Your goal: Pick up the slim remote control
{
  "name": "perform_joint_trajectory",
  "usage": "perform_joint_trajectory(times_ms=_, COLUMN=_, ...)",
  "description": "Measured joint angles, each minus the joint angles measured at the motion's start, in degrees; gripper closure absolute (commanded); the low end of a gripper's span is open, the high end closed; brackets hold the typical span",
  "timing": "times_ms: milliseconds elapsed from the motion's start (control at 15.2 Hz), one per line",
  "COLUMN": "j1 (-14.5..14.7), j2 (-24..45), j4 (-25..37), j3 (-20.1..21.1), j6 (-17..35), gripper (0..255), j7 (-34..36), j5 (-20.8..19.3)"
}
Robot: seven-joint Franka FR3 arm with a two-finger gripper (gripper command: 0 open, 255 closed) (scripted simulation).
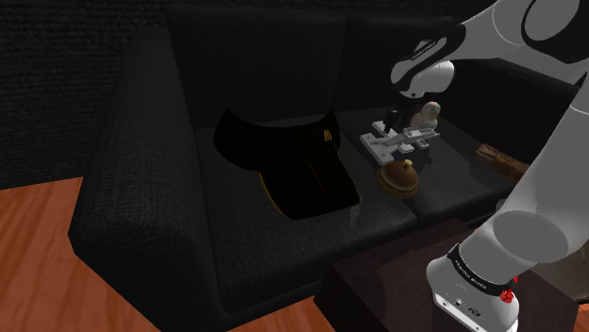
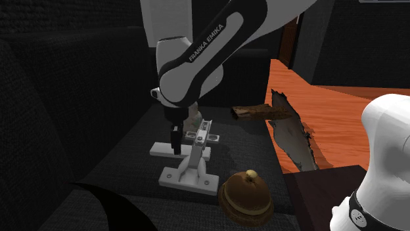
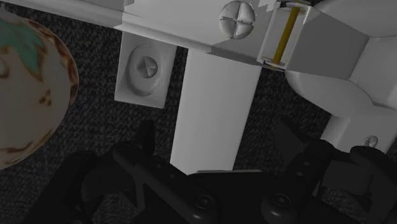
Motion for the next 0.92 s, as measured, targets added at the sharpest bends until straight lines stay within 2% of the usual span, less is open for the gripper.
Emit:
perform_joint_trajectory(times_ms=264, j1=-0.7, j2=2.5, j4=-0.5, j3=0.6, j6=2.7, gripper=0, j7=-1.4, j5=1.9)
perform_joint_trajectory(times_ms=330, j1=-0.7, j2=2.7, j4=-0.6, j3=0.7, j6=2.9, gripper=255, j7=-1.5, j5=2.0)
perform_joint_trajectory(times_ms=924, j1=-0.7, j2=2.8, j4=-0.6, j3=0.8, j6=3.2, gripper=255, j7=-1.5, j5=2.1)
